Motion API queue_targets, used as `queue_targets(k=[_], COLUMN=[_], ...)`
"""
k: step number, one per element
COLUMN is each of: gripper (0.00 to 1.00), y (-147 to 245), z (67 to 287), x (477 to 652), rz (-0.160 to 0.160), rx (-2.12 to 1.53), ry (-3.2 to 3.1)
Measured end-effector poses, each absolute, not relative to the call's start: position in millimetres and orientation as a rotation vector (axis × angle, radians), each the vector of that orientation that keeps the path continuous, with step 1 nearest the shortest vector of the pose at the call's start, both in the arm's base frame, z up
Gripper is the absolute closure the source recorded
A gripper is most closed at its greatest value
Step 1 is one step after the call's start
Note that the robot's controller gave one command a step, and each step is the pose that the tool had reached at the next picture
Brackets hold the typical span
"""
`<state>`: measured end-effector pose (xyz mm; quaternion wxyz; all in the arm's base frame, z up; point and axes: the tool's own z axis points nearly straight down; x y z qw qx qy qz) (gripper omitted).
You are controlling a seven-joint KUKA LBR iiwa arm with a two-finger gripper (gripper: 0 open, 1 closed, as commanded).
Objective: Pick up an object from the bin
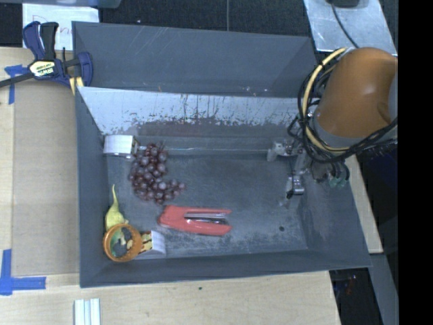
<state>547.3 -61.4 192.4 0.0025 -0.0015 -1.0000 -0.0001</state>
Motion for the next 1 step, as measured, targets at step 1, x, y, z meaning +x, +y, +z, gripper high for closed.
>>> queue_targets(k=[1], gripper=[0.0], y=[-61.1], z=[197.1], x=[549.0], rz=[0.001], rx=[-0.002], ry=[-3.145])
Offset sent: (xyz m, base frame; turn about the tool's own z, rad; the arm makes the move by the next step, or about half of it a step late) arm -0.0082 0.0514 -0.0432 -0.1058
